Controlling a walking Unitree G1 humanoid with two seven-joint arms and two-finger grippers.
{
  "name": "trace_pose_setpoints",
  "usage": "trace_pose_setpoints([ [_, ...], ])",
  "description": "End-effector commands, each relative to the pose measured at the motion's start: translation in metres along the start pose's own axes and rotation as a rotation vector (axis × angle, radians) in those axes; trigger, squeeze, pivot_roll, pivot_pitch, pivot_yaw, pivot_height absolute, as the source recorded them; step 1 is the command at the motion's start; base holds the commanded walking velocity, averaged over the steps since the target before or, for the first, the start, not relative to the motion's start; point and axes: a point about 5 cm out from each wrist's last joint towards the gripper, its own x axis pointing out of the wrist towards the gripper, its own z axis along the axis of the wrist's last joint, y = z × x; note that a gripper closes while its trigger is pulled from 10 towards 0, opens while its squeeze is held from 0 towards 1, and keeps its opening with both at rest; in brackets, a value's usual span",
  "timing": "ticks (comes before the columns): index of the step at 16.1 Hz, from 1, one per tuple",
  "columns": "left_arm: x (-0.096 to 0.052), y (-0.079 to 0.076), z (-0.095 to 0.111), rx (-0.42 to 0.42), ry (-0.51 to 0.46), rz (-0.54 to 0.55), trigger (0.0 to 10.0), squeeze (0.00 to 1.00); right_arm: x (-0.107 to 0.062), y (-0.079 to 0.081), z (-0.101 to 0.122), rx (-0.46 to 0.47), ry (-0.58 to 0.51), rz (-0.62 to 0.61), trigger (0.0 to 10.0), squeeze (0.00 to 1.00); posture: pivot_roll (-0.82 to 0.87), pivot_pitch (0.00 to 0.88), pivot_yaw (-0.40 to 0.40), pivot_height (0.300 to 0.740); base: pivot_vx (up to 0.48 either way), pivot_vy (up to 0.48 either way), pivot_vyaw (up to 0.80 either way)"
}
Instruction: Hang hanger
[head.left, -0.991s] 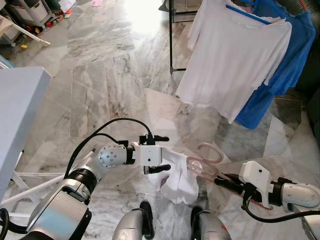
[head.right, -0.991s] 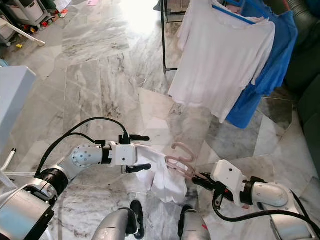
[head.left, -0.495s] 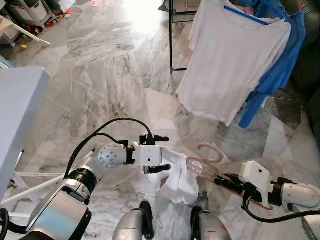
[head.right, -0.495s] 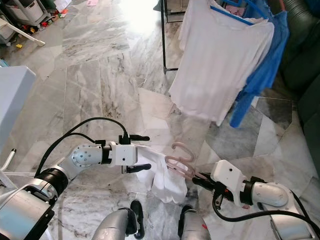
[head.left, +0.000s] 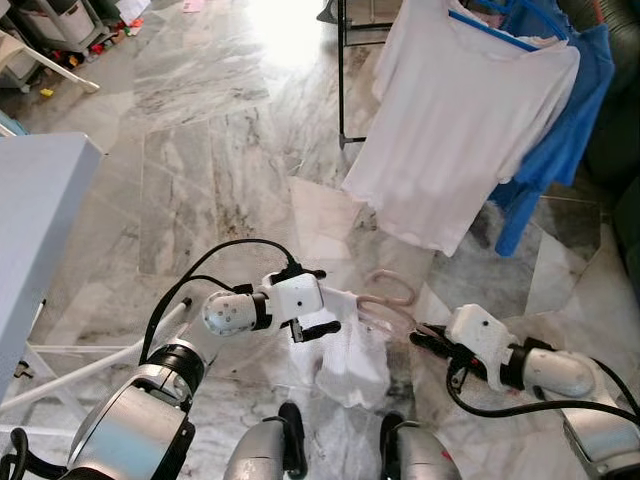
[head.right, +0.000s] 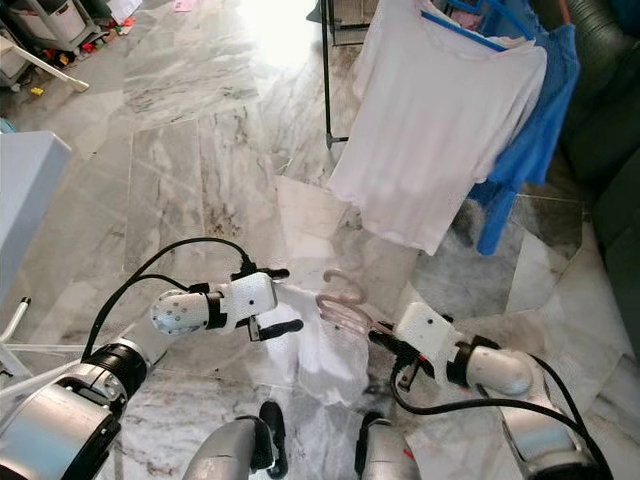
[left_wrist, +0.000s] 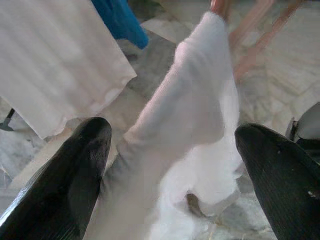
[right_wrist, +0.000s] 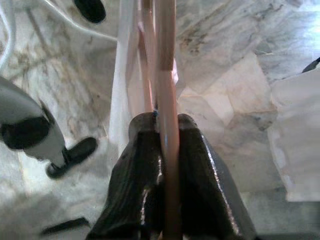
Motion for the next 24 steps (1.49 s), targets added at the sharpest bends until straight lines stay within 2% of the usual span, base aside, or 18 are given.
trace_pose_setpoints([
  [1, -0.005, -0.009, -0.013, -0.041, 0.052, -0.028, 10.0, 0.0, 0.001, -0.001, 0.004, -0.065, -0.027, 0.001, 10.0, 0.0, -0.16, 0.221, 0.068, 0.74, 0.0, 0.0, 0.0],
  [4, -0.007, -0.004, -0.014, -0.044, 0.072, -0.02, 10.0, 0.0, -0.001, -0.008, 0.007, -0.11, -0.046, -0.027, 10.0, 0.0, -0.16, 0.218, 0.045, 0.74, 0.0, 0.0, 0.0],
  [6, -0.009, -0.002, -0.017, -0.06, 0.098, -0.028, 10.0, 0.0, -0.004, -0.012, 0.01, -0.249, -0.047, 0.0, 10.0, 0.0, -0.16, 0.221, 0.037, 0.74, 0.0, 0.0, 0.0],
  [7, -0.01, -0.002, -0.017, -0.061, 0.103, -0.035, 10.0, 0.0, -0.005, -0.011, 0.011, -0.257, -0.065, 0.011, 10.0, 0.0, -0.16, 0.221, 0.036, 0.74, 0.0, 0.0, 0.0],
  [11, -0.011, 0.006, -0.015, -0.046, 0.113, -0.026, 10.0, 0.0, -0.002, -0.008, 0.01, -0.211, -0.095, 0.044, 10.0, 0.0, -0.16, 0.231, 0.054, 0.74, 0.0, 0.0, 0.0],
  [15, -0.011, 0.013, -0.009, -0.035, 0.082, 0.002, 10.0, 0.0, 0.008, -0.004, 0.012, -0.138, -0.169, -0.076, 10.0, 0.0, -0.15, 0.241, 0.084, 0.74, 0.0, 0.0, 0.0],
  [17, -0.012, 0.013, -0.008, -0.026, 0.077, 0.001, 10.0, 0.0, 0.011, 0.0, 0.012, -0.119, -0.179, -0.087, 10.0, 0.0, -0.15, 0.247, 0.096, 0.74, 0.0, 0.0, 0.0],
  [18, -0.013, 0.017, -0.006, -0.011, 0.074, 0.013, 10.0, 0.64, 0.012, 0.003, 0.011, -0.116, -0.182, -0.087, 10.0, 0.0, -0.15, 0.249, 0.099, 0.74, 0.0, 0.0, 0.0],
  [19, -0.014, 0.021, -0.004, 0.024, 0.083, 0.015, 10.0, 1.0, 0.013, 0.004, 0.01, -0.116, -0.183, -0.089, 10.0, 0.0, -0.15, 0.252, 0.105, 0.74, 0.0, 0.0, 0.0],
  [22, -0.017, 0.027, -0.002, 0.042, 0.099, -0.005, 10.0, 1.0, 0.012, 0.005, 0.008, -0.12, -0.177, -0.098, 10.0, 0.0, -0.15, 0.257, 0.116, 0.74, 0.0, 0.0, 0.0],
  [23, -0.018, 0.031, -0.001, 0.049, 0.112, -0.025, 10.0, 0.0, 0.012, 0.005, 0.007, -0.129, -0.165, -0.096, 10.0, 0.0, -0.15, 0.259, 0.12, 0.74, 0.0, 0.0, 0.0],
  [24, -0.019, 0.033, 0.0, 0.047, 0.124, -0.035, 10.0, 0.0, 0.012, 0.006, 0.006, -0.129, -0.163, -0.095, 10.0, 0.0, -0.15, 0.261, 0.121, 0.74, 0.0, 0.0, 0.0],
])
